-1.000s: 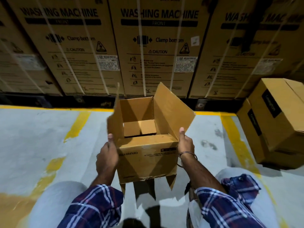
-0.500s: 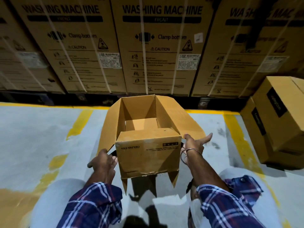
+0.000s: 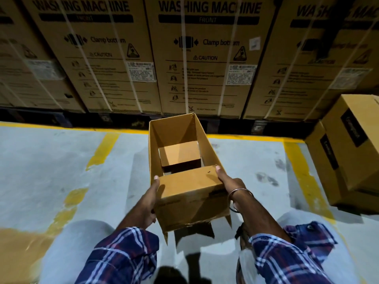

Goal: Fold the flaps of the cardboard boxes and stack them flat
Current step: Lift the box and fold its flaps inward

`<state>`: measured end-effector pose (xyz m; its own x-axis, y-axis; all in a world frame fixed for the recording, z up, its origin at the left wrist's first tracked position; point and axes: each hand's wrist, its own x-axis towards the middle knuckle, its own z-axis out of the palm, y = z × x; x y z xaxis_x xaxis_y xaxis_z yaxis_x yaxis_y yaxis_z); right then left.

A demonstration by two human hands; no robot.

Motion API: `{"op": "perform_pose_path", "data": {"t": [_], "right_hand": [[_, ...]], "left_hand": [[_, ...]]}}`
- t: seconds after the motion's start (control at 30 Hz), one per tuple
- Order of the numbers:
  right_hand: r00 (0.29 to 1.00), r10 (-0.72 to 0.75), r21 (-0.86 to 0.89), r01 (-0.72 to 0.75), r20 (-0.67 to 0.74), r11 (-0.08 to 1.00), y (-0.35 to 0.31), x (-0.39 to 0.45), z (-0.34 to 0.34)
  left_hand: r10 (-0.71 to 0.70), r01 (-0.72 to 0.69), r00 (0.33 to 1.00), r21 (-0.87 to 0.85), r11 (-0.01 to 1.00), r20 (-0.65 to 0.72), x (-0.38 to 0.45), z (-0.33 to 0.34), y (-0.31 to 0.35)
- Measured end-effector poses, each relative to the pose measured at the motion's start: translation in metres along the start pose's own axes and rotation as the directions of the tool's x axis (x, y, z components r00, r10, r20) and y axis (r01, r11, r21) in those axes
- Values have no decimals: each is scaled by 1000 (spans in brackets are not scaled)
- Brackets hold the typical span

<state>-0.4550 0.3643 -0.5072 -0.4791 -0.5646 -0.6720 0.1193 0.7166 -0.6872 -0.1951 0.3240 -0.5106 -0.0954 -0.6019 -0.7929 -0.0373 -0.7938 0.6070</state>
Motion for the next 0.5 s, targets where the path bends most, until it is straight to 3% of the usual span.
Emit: {"op": "perform_pose_path", "data": {"t": [0.2, 0.37, 0.5], "right_hand": [[997, -72, -331, 79, 31, 940, -2, 7, -2], [994, -100, -527, 106, 41, 843, -6, 10, -1], [986, -165, -443, 144, -8, 885, -4, 12, -1]], "left_hand": [[-52, 66, 994, 146, 987, -100, 10, 1, 4], [23, 15, 973, 161, 987, -231, 17, -1, 7], [37, -10, 971, 116, 993, -237, 27, -4, 4]]}}
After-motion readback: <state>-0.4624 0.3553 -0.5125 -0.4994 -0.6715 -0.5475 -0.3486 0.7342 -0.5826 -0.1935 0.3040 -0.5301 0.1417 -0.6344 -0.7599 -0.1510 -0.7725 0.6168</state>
